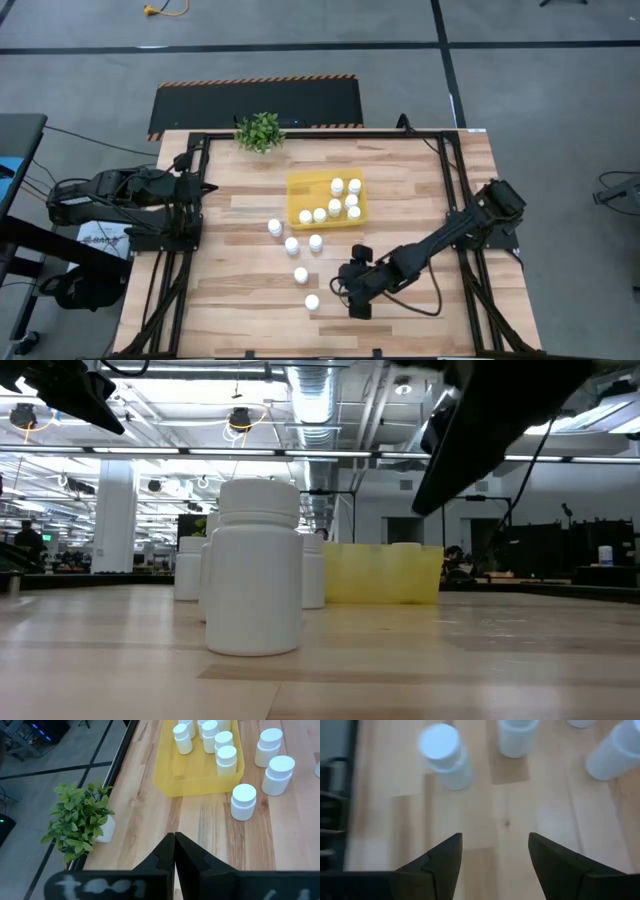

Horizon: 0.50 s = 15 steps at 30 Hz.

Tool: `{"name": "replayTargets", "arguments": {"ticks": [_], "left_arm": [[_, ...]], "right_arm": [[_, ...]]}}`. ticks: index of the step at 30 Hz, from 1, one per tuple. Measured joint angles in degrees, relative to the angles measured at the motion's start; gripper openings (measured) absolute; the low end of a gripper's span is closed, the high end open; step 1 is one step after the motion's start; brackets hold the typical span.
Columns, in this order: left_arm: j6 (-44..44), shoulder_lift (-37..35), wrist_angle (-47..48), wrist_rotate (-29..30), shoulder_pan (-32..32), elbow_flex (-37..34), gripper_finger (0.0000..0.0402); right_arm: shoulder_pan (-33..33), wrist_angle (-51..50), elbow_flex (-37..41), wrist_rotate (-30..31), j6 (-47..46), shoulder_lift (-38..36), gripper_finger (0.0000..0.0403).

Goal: Pick and place pill bottles into a basket
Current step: Put the white medicine bottle into the yellow bin

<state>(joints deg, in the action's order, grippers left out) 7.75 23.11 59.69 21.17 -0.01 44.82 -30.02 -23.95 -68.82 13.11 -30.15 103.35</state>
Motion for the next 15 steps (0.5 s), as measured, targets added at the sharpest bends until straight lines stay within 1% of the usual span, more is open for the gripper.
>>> {"name": "replayTargets", "arguments": {"ticks": [3, 7, 11, 15], "left_arm": [[0.00, 0.00, 0.00, 0.02, 0.00, 0.00, 0.0000], [0.00, -0.02, 0.02, 0.00, 0.00, 0.00, 0.0000], [0.00, -0.01, 0.00, 0.00, 0.00, 0.00, 0.0000], [0.00, -0.01, 0.00, 0.00, 0.00, 0.01, 0.0000]], "right_arm": [[0.86, 0.23, -0.01, 3.05, 0.02, 1.96, 0.0219], [3.08, 0.53, -0.04, 5.20, 0.14, 2.99, 0.0219], [6.04, 0.88, -0.13, 5.23, 0.26, 2.97, 0.0219], [8.90, 1.55, -0.13, 4.26, 3.48, 2.76, 0.0219]]}}
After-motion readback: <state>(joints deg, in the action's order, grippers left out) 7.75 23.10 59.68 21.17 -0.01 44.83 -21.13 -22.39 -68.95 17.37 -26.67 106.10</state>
